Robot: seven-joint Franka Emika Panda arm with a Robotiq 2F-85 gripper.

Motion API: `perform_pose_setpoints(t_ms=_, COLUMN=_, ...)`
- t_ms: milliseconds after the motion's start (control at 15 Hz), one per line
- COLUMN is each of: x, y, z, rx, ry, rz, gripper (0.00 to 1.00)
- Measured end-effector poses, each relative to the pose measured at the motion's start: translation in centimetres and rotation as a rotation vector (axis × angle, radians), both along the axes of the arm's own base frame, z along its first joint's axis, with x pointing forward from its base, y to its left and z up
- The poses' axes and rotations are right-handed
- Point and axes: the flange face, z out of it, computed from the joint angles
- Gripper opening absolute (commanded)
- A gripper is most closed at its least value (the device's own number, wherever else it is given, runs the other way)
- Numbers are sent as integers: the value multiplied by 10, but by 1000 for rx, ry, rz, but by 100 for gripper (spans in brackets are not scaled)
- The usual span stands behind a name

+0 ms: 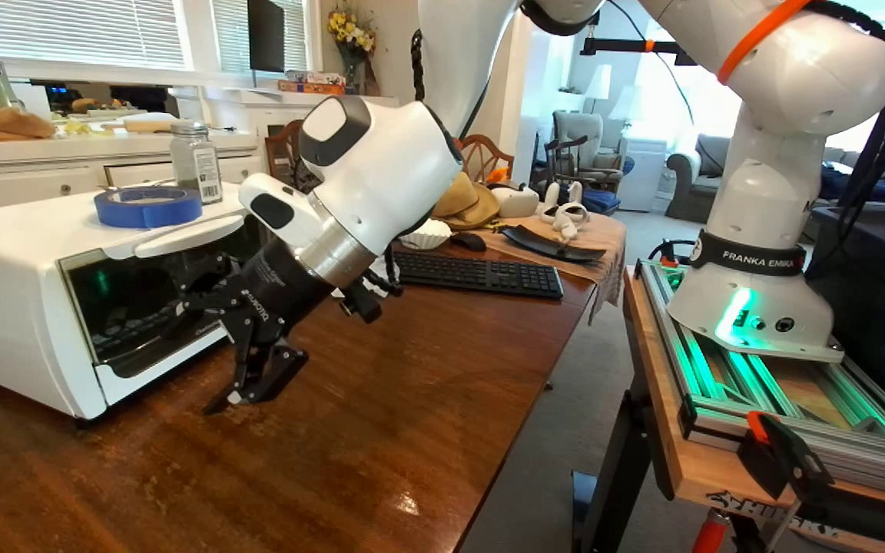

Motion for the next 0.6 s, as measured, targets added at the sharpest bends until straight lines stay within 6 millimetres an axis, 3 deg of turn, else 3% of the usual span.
perform_pose_setpoints(t_ms=400, x=-31, y=47, z=23, rx=-141, ry=-130, rz=222, gripper=100)
perform_pose_setpoints(t_ms=600, x=-39, y=55, z=37, rx=-245, ry=-173, rz=269, gripper=100)
